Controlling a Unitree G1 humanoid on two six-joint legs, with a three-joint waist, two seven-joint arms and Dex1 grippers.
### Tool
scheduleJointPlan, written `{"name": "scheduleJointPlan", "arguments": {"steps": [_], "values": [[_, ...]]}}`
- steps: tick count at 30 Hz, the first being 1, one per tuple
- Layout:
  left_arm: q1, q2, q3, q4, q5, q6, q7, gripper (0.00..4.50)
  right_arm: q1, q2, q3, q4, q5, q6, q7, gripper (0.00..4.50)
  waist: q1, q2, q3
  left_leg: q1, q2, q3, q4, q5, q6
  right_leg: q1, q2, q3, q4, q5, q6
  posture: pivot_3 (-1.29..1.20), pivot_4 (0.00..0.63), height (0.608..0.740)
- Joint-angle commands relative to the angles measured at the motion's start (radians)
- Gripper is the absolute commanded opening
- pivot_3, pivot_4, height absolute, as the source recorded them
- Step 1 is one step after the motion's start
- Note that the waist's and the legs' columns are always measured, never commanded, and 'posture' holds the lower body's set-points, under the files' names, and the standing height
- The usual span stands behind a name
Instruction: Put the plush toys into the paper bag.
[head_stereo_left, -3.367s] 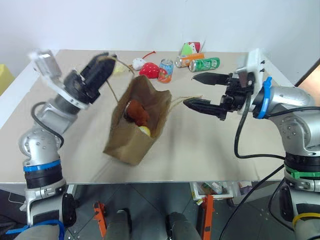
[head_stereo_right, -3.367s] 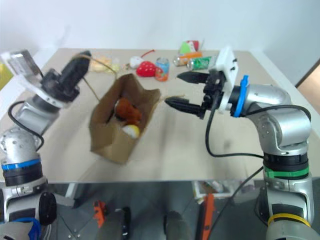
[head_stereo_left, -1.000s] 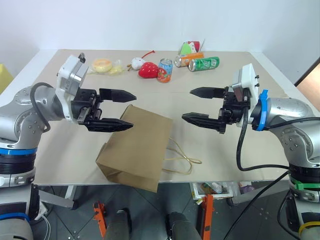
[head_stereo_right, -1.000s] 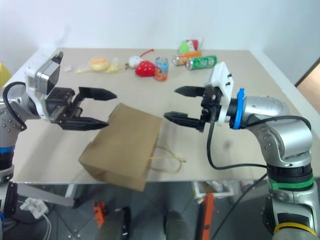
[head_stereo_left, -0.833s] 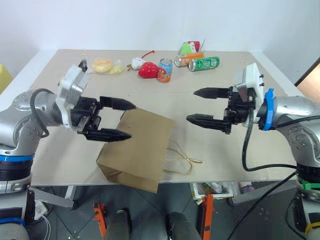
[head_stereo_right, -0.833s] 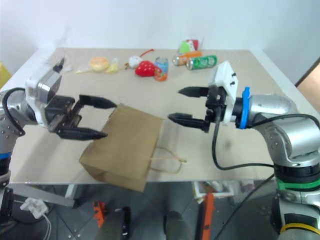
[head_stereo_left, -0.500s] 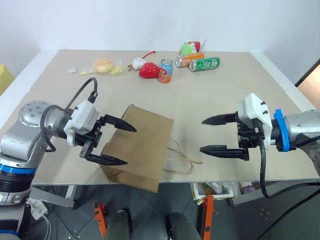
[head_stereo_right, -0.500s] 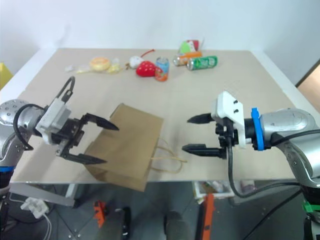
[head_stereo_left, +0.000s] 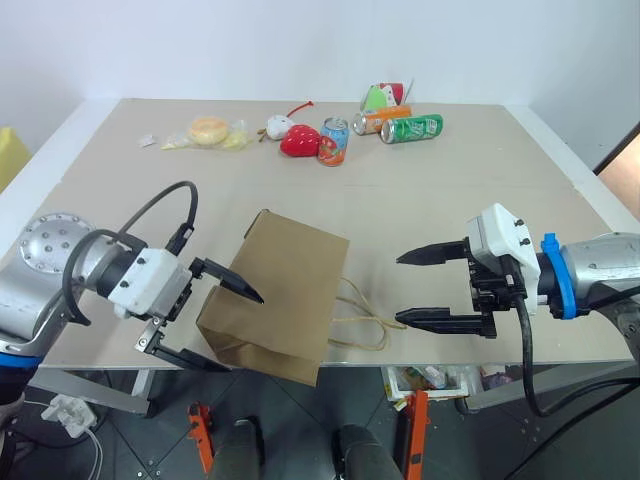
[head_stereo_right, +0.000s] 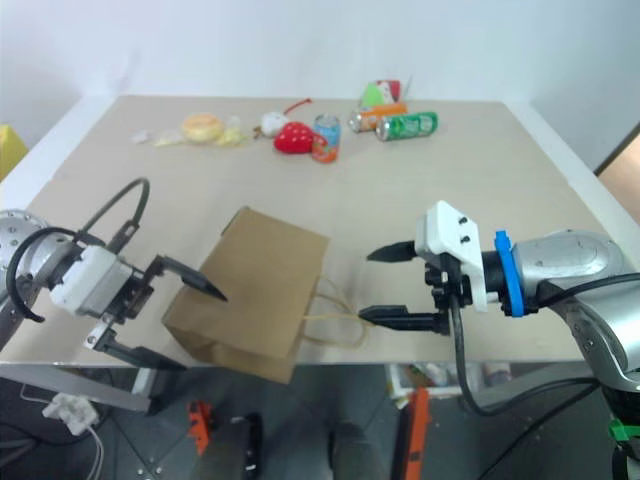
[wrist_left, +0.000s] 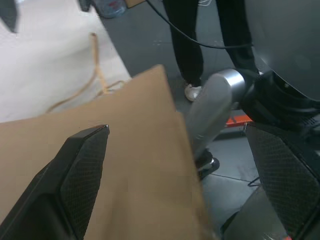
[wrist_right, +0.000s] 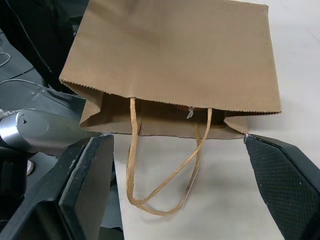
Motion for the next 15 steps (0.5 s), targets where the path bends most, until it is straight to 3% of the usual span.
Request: {"name": "scheduleJointPlan", "arguments": {"steps": [1, 8, 15], "values": [[-0.027, -0.004, -0.003, 0.001, 0.010, -0.044, 0.000, 4.46, 0.000, -0.003, -0.012, -0.034, 0.009, -0.006, -0.012, 4.50, 0.001, 0.000, 0.000, 0.000, 0.000, 0.000, 0.001, 0.000, 0.000, 0.000, 0.000, 0.000, 0.000, 0.000, 0.000, 0.00, 0.150, 0.740], [-0.027, -0.082, -0.004, 0.074, 0.098, -0.138, 0.008, 4.46, 0.132, -0.083, 0.010, -0.090, -0.092, -0.044, -0.006, 4.50, 0.005, 0.000, 0.000, 0.000, 0.000, 0.000, 0.001, 0.000, 0.000, 0.001, 0.000, -0.001, 0.000, 0.000, 0.000, 0.00, 0.150, 0.740], [-0.029, -0.130, -0.012, 0.170, 0.140, -0.250, 0.000, 4.46, 0.235, -0.106, -0.095, -0.055, -0.115, -0.058, -0.019, 4.50, 0.008, 0.000, 0.000, 0.000, 0.000, 0.000, 0.001, 0.000, 0.000, 0.001, 0.000, 0.000, 0.000, 0.001, 0.001, 0.00, 0.150, 0.740]]}}
